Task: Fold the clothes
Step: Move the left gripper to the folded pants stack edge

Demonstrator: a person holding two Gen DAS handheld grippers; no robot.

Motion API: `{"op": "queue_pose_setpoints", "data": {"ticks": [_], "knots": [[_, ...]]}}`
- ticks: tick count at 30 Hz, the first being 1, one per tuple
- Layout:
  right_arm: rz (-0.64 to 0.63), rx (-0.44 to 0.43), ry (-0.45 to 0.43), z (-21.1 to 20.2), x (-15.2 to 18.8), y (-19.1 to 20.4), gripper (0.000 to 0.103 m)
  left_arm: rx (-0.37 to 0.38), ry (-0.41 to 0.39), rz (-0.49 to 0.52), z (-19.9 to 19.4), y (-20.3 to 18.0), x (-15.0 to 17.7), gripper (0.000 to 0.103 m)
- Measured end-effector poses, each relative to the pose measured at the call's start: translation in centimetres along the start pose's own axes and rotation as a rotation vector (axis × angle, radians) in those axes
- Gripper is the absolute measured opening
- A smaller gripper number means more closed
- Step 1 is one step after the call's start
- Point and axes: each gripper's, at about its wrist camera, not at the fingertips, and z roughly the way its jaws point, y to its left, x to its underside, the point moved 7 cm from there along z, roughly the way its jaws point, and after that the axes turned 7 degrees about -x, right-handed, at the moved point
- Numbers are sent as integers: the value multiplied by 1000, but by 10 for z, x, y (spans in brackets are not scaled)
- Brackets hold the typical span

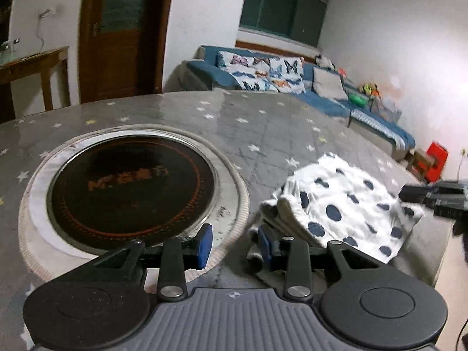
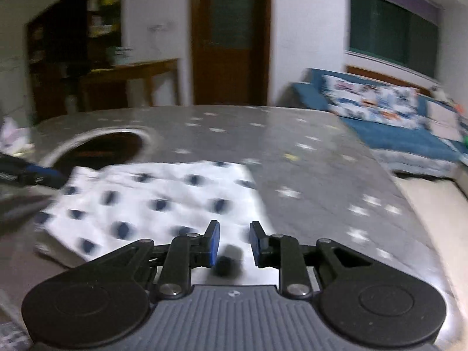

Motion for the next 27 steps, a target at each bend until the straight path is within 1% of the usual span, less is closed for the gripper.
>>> {"op": "queue_pose_setpoints", "data": {"ticks": [3, 7, 9, 10, 14, 18, 23, 25, 26, 27], "knots": [[-64, -129, 21, 14, -5, 34, 22, 3, 2, -23, -4, 2, 3, 38], [-157, -247, 46, 32, -7, 78, 22, 17, 17, -45, -3, -1, 12, 38], [-219, -293, 56, 38, -4, 102, 22, 25, 29, -69, -2, 0, 19, 38], [-253, -304, 59, 39, -3, 111, 22, 27, 36, -76, 0, 0, 22, 38], [-385, -296, 54, 40, 5, 138, 22, 41, 58, -89, 6, -3, 30, 38], [-415, -293, 52, 43, 4, 145, 22, 58, 47, -93, 10, -7, 27, 36], [-426, -313, 61, 49, 9, 151, 21, 75, 42, -94, 15, -9, 25, 36], [-412, -324, 62, 50, 10, 150, 21, 75, 43, -99, 16, -8, 23, 37], [-413, -331, 64, 49, 8, 149, 21, 68, 43, -101, 16, -7, 22, 40], [-404, -340, 66, 48, 6, 147, 21, 55, 34, -108, 13, -5, 20, 38]]}}
